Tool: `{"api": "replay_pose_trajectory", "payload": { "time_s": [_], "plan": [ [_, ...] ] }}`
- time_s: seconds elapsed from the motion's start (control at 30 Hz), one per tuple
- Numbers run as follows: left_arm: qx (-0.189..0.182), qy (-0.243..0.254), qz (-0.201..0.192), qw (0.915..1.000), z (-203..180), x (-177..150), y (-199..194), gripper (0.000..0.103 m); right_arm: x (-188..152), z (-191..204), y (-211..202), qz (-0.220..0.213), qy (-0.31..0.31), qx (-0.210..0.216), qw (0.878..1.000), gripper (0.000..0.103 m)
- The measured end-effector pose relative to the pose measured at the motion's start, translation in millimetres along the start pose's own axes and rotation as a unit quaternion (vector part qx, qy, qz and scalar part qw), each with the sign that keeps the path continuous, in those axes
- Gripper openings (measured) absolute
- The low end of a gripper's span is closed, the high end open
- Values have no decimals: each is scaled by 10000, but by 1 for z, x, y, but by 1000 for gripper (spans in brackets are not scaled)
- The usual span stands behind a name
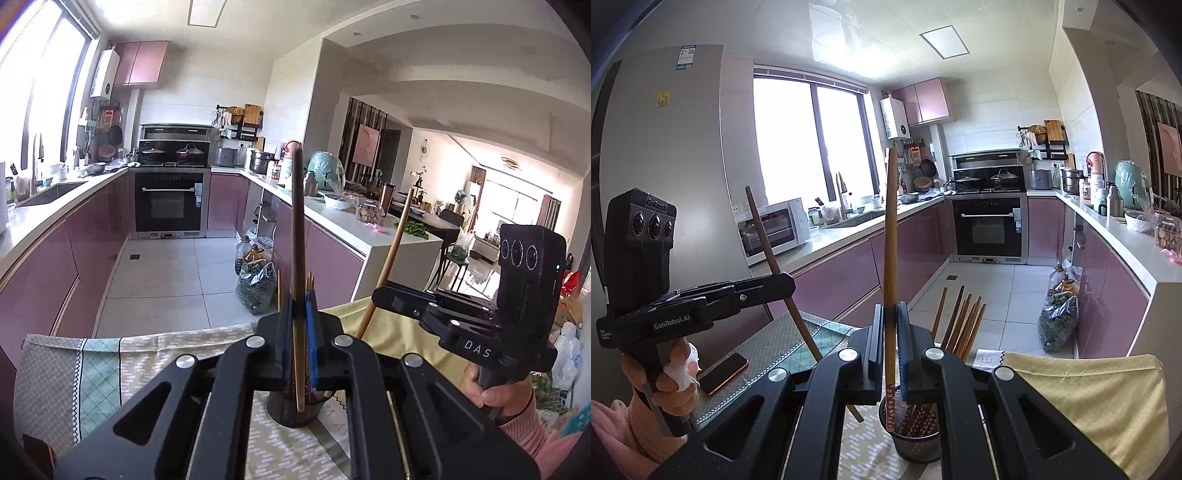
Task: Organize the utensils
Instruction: 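Lower the left tool's chopstick into the mesh cup while the right tool lowers its own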
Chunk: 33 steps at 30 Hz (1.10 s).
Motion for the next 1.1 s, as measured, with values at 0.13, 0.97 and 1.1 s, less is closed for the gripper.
{"api": "replay_pose_trajectory", "payload": {
  "time_s": [0.13,0.97,1.1],
  "plan": [
    [6,72,-99,9999,-8,13,0,7,2,-3,1,-24,14,-51,10000,6],
    [155,26,321,9994,-1,-2,52,7,-14,-15,29,230,232,-147,9994,6],
    [151,-11,374,9992,1,-3,57,7,-19,-16,29,278,256,-141,9992,6]
  ]
}}
Point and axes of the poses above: each gripper's, at about its wrist camera, not at the fingertips, and y roughly the way its jaws point, z to its left, x to its top, the point moved 10 cm from there along y, roughly the way its jaws point, and after that the axes turned 5 degrees about z, right-handed, at the moved point
